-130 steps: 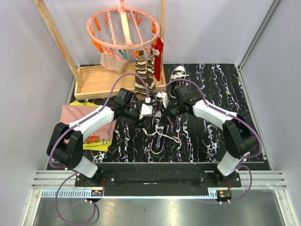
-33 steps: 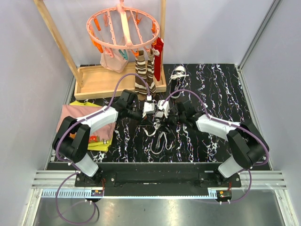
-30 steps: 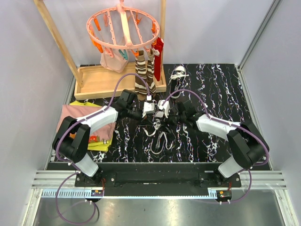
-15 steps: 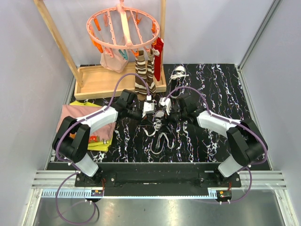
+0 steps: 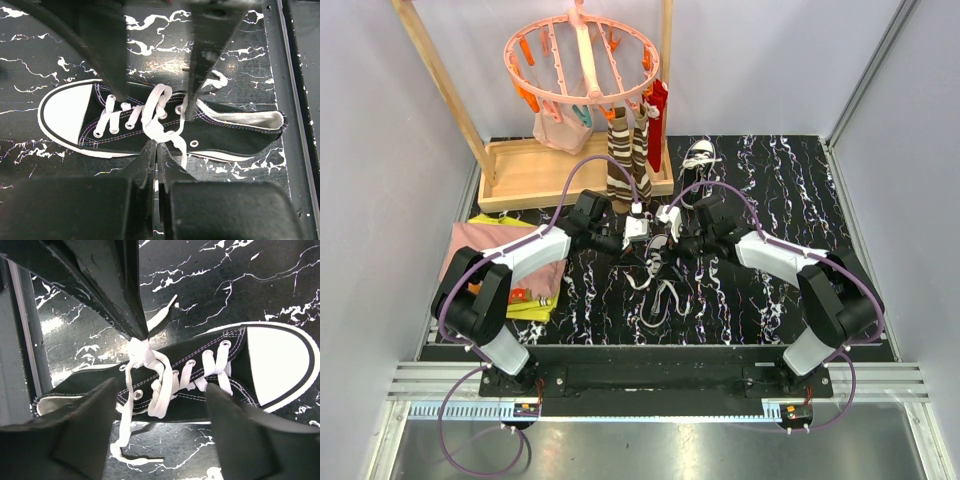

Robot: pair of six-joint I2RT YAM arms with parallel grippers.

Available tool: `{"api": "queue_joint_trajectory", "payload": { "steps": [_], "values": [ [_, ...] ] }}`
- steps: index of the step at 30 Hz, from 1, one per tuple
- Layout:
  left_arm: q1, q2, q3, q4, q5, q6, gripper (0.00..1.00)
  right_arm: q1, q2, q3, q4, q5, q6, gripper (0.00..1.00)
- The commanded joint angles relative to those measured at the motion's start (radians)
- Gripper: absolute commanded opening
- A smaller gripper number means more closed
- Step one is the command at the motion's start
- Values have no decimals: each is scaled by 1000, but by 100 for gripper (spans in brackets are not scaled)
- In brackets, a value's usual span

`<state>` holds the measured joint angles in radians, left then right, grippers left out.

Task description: Tie the shoes

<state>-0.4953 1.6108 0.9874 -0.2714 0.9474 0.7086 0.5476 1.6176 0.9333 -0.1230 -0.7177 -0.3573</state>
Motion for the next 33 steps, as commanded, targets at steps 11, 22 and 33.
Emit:
{"api": "queue_joint_trajectory", "payload": {
  "steps": [11,22,33],
  "values": [
    [9,-22,22,20,54,6,0,26,21,24,2,90,-62,79],
    [11,-25,16,20,54,6,0,25,-19,29,11,103,-39,58],
    [11,-29,11,18,56,9,0,15,-30,30,13,92,-26,37]
  ]
}}
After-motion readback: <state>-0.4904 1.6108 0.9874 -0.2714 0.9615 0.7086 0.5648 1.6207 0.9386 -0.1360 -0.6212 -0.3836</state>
